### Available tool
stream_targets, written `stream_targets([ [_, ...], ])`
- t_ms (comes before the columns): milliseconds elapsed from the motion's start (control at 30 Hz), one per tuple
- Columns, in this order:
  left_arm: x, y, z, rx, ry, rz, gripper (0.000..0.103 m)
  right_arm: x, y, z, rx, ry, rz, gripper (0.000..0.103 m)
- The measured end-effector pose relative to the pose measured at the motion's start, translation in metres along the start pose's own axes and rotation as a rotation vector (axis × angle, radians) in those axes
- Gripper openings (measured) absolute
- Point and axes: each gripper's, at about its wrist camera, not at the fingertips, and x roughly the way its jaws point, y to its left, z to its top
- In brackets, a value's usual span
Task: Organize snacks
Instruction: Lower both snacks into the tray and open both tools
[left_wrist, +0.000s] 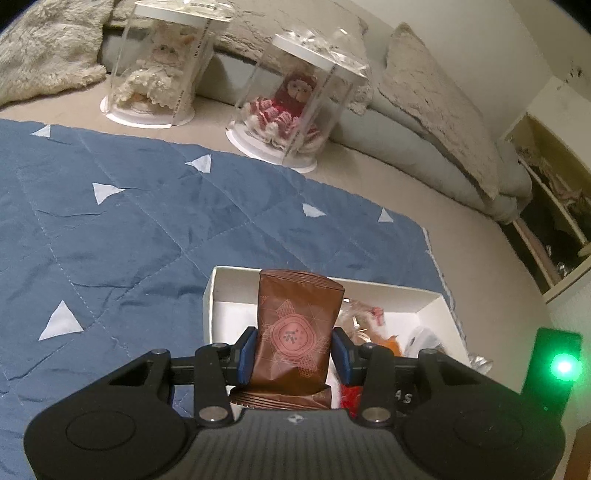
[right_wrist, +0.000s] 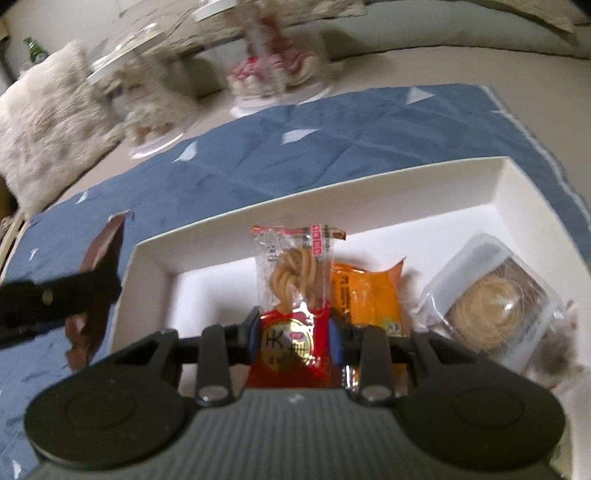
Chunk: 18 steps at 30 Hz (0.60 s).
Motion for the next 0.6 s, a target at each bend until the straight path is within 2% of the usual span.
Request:
stream_targets([
  [267,0.011,0.002,-0.002,-0.010,0.003,0.009,0.044,-0.008,0.012,-0.003,-0.084,-0.075,0.013,0.041],
  [367,0.010,0.002,0.000,-0.008,-0.008,0.001,0.046,-0.010,0.015,0.002,-0.104,-0.078,0.019,0.042],
  [400,0.010,0.002,0.000,-0.008,-0.011,0.001,0.052,-0.009,0.015,0.003,-0.104,-0.074,0.017,0.044],
  [433,0.009,0.002,0.001,-0.010,-0.012,0.002,0.066,-0.009,0.012,0.003,-0.095,-0.071,0.021,0.050],
  [467,0.008,0.003,0.000,-0.011,-0.015,0.006,0.071,-0.010,0.009,0.004,-0.078,-0.074,0.022,0.052],
  [500,0.008,0.002,0.000,-0.005,-0.016,0.013,0.075,-0.011,0.006,0.005,-0.060,-0.081,0.018,0.052],
  [600,0.008,0.001,0.002,0.022,-0.003,0.052,0.077,-0.015,0.001,0.009,-0.022,-0.081,0.023,0.055],
])
